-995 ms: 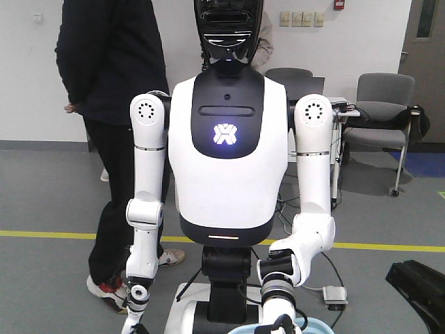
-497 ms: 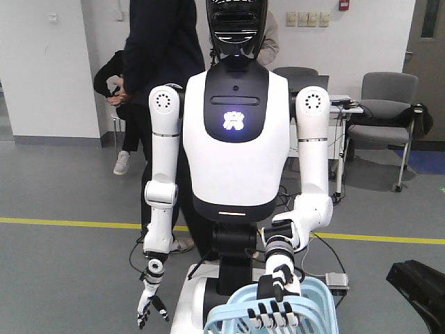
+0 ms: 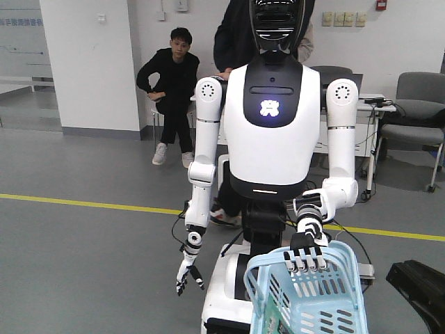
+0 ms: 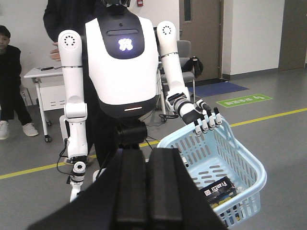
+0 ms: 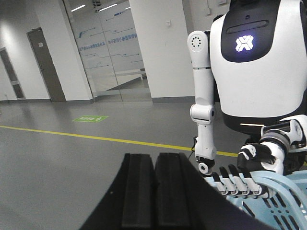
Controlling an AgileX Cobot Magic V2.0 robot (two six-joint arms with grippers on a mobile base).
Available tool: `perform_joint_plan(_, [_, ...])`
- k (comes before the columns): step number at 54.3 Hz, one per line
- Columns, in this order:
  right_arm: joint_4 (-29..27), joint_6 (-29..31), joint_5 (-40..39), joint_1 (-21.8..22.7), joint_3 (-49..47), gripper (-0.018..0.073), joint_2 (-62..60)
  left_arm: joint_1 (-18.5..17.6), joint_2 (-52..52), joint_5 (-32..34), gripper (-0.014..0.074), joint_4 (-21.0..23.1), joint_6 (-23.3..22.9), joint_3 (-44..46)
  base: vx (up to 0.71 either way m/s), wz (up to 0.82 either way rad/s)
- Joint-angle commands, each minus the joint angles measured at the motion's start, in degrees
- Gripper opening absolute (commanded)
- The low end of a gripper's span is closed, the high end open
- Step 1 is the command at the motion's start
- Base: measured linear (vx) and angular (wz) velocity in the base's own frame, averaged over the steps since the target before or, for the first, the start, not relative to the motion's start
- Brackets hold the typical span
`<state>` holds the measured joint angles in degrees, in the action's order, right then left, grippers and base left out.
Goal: Pick snacks and fruit into basket
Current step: 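Turn the base away from the other robot toward the fruit shelf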
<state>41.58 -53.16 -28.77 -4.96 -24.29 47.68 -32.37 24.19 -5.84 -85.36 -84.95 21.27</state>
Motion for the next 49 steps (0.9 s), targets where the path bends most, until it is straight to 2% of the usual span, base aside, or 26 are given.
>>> perform_joint_plan(1, [-1.1, 0.5, -3.6, 0.1, -1.6, -0.0009, -0.5, -0.1, 0.2, -0.3, -0.0008, 0.0, -0.5, 1.5, -0.12, 0.14])
perform_joint_plan(26, [-1.1, 0.5, -3.6, 0.1, -1.6, -0.0009, -0.5, -0.1, 0.2, -0.3, -0.0008, 0.0, -0.5, 1.5, -0.03, 0.25])
perform_joint_plan(49, [-1.1, 0.5, -3.5, 0.1, -1.6, -0.0009, -0.5, -0.1, 0.2, -0.3, -0.0008, 0.0, -0.5, 1.5, 0.06, 0.54])
